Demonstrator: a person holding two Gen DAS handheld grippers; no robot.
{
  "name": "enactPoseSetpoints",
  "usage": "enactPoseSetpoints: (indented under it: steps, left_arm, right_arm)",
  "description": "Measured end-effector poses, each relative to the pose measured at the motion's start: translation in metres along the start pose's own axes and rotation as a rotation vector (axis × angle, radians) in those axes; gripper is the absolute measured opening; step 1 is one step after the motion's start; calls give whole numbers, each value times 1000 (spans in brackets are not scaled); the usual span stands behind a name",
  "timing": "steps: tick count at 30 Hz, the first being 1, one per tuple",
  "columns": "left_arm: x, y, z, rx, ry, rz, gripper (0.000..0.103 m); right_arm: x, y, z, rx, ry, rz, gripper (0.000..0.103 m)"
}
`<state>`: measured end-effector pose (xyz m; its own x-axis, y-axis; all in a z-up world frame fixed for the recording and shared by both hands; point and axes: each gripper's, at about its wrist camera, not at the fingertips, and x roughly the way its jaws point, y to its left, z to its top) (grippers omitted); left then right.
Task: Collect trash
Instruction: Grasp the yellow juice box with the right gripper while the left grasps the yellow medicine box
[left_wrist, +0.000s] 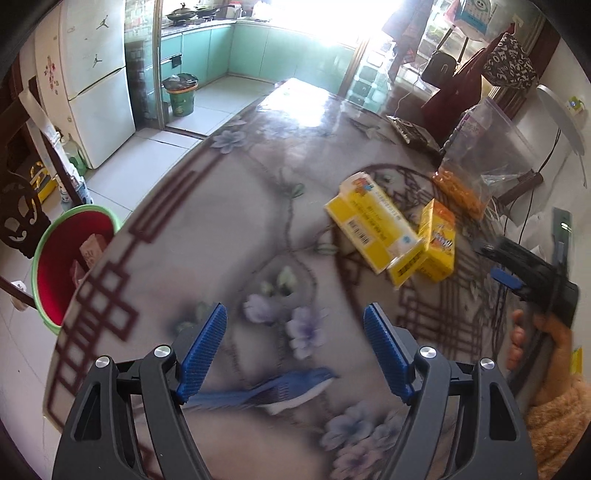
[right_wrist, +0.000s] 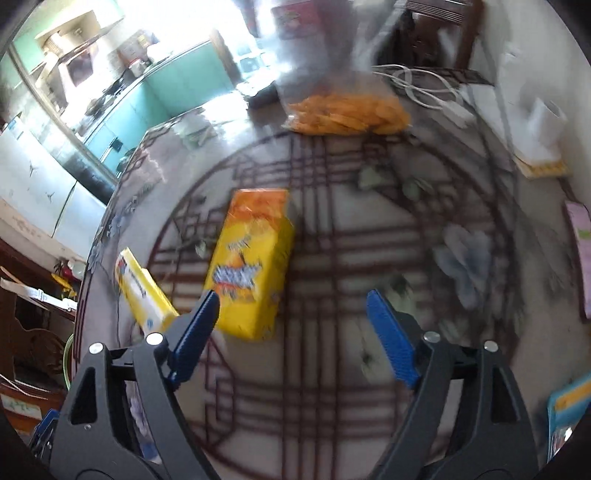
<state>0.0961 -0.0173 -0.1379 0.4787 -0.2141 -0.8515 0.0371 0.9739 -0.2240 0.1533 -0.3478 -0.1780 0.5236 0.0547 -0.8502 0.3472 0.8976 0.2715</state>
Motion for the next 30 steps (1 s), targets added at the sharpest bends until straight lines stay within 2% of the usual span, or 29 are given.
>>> enactPoseSetpoints:
  steps: [5,10,13,14,15,17,19,22,25,27,28,29,30]
  left_arm:
    - [11,-31,23,0,-18,-10,74]
    - [31,-56,47,-2,-32,-11,81]
    - [52,-67,58,-14,-7,-16,81]
    - [62,-72,61,-19,9,-16,81]
    - [67,-73,63,-24,19,-19,81]
    - [81,-80,65,-40,39,-29,81]
    - [93,-85,67,-53,51,-32,81]
    - [110,-91,70,-72,73,-37,81]
    - [132,-101,76,-66,79,-4,82]
    - [144,-106,79,-57,101,21,82]
    - [150,-107,79,-61,113,27,82]
    - [155,-106,80,-72,118,36,80]
    - [158,-105,79,-83,118,45,75]
  right_arm:
    - [37,18,14,-50,44,-4,81]
    - [62,24,16,-89,98,7,78]
    - [63,22,16,-71,115,110,56]
    - [61,23,17,-78,107,103,46]
    - [58,23,18,-88,95,106,41]
    - [50,16,19,-74,109,167,0]
    - [41,7,16,-61,112,203,0]
    - [27,-5,10,-55,102,200,0]
    - [18,-19,7,-12,80,186,4]
    - [13,-24,8,1,66,181,20]
    - [9,-26,8,-6,54,166,32]
    - [7,-26,8,-15,47,152,38]
    - [4,-25,8,-27,41,139,39]
